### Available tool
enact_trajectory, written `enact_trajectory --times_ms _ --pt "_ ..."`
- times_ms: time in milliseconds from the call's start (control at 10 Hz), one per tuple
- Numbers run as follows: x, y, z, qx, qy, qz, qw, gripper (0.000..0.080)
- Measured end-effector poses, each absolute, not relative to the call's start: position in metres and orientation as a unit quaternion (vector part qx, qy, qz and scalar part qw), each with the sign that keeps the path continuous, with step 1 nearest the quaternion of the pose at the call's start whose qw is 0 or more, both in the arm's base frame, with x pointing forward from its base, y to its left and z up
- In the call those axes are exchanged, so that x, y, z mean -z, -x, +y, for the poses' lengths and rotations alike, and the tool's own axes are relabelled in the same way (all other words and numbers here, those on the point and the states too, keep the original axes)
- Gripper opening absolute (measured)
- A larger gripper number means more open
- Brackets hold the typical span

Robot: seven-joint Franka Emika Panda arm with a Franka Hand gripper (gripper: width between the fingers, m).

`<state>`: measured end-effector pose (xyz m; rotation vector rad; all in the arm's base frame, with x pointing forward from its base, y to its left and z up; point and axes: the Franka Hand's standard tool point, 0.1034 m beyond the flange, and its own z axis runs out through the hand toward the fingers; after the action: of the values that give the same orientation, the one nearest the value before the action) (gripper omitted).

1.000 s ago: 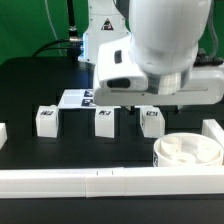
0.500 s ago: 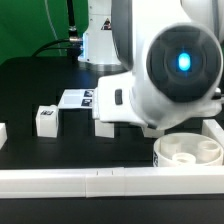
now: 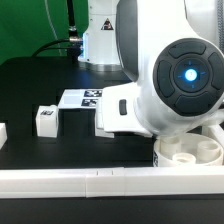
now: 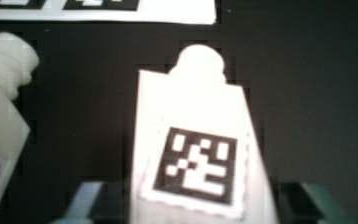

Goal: Assemble stool

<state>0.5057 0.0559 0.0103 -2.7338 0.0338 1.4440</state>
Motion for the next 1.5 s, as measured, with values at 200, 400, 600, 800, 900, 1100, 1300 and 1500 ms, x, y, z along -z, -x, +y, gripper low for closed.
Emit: enact_trajectory --times_ms 200,400,600,800,900,1100,1300,1500 --pt "-0.01 -0.506 0.057 -0.467 0.884 0.01 0.024 0.0324" --pt "-0.02 -0.508 0.061 -0.469 0.883 0.007 0.027 0.0324" --pt "-0.047 -0.513 0.069 -0.473 0.88 0.001 0.036 0.0324" --pt "-0.066 -0.521 0.07 -0.466 0.884 -0.015 0.043 0.0324" --pt "-0.062 -0.519 0.07 -0.468 0.883 -0.015 0.043 0.0324" --pt "-0.059 -0.527 0.071 -0.446 0.894 -0.014 0.045 0.0324" --pt "-0.059 -0.532 0.079 -0.433 0.9 -0.015 0.043 0.0324" --pt "-0.076 -0.548 0.082 -0.366 0.929 -0.013 0.044 0.0324"
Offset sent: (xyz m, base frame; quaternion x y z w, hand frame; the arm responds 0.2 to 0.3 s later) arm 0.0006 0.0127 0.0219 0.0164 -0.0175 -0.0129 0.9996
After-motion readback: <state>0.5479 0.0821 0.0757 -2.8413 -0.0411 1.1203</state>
